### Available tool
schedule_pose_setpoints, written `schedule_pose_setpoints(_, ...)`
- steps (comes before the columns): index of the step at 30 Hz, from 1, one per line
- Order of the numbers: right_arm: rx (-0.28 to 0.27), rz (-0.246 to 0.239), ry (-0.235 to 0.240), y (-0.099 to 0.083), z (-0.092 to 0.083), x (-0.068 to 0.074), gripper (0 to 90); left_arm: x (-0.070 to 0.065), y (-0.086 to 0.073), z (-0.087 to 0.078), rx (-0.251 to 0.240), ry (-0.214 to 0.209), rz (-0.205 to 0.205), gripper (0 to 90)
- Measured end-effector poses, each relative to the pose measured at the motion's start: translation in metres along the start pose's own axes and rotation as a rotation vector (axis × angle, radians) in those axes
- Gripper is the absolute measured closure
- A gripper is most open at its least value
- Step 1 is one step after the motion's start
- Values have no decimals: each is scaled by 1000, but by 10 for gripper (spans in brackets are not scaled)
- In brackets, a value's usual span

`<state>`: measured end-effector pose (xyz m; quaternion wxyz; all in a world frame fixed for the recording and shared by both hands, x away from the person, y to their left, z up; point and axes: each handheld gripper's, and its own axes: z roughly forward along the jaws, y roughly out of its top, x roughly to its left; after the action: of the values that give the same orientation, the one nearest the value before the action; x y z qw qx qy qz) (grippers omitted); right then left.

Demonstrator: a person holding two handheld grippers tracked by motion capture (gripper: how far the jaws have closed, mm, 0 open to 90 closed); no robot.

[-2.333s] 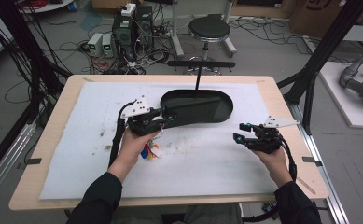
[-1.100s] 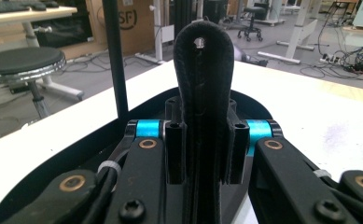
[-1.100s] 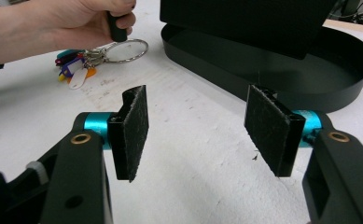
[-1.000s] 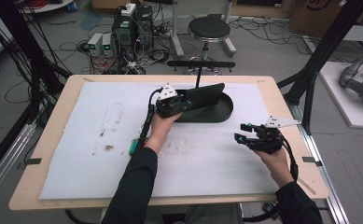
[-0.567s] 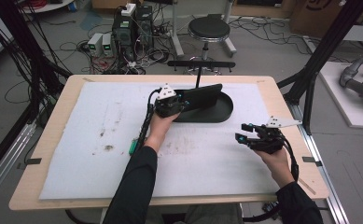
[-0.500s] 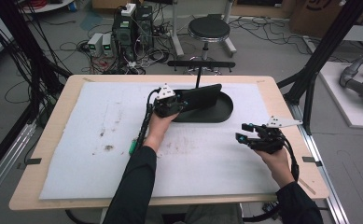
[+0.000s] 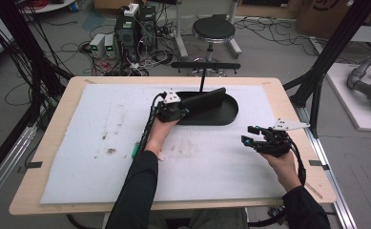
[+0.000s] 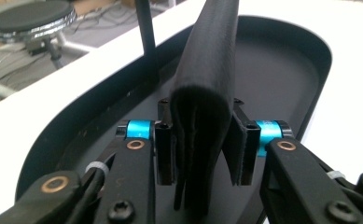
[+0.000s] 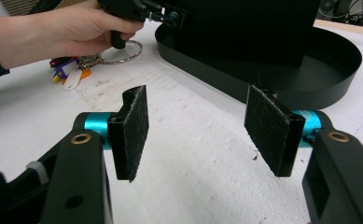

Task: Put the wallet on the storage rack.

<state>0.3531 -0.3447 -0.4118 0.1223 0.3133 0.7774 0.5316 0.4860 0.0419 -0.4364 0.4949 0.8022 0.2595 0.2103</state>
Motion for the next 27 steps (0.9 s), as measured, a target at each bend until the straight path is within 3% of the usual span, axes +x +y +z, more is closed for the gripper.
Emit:
schedule_pose_setpoints(3, 0, 7, -1, 0, 0, 0, 405, 1, -1, 0, -2, 8, -11, 662)
schedule_pose_setpoints(6, 2, 8, 2, 0, 0, 0, 405, 0, 1, 0, 7, 29, 3, 625)
schedule_pose_setpoints(12, 2, 3, 0, 0, 1, -1, 405, -2, 2, -1, 47, 52, -6, 436)
schedule_pose_setpoints(16, 0, 2, -1, 0, 1, 0, 405, -3, 4, -3, 69, 79, -2, 365)
schedule_pose_setpoints(24, -5, 6, -5, 0, 0, -1, 405, -3, 11, -15, 117, 182, -12, 280)
schedule_pose_setpoints(27, -7, 6, -6, 0, -1, -2, 404, -7, 10, -27, 79, 222, 5, 278)
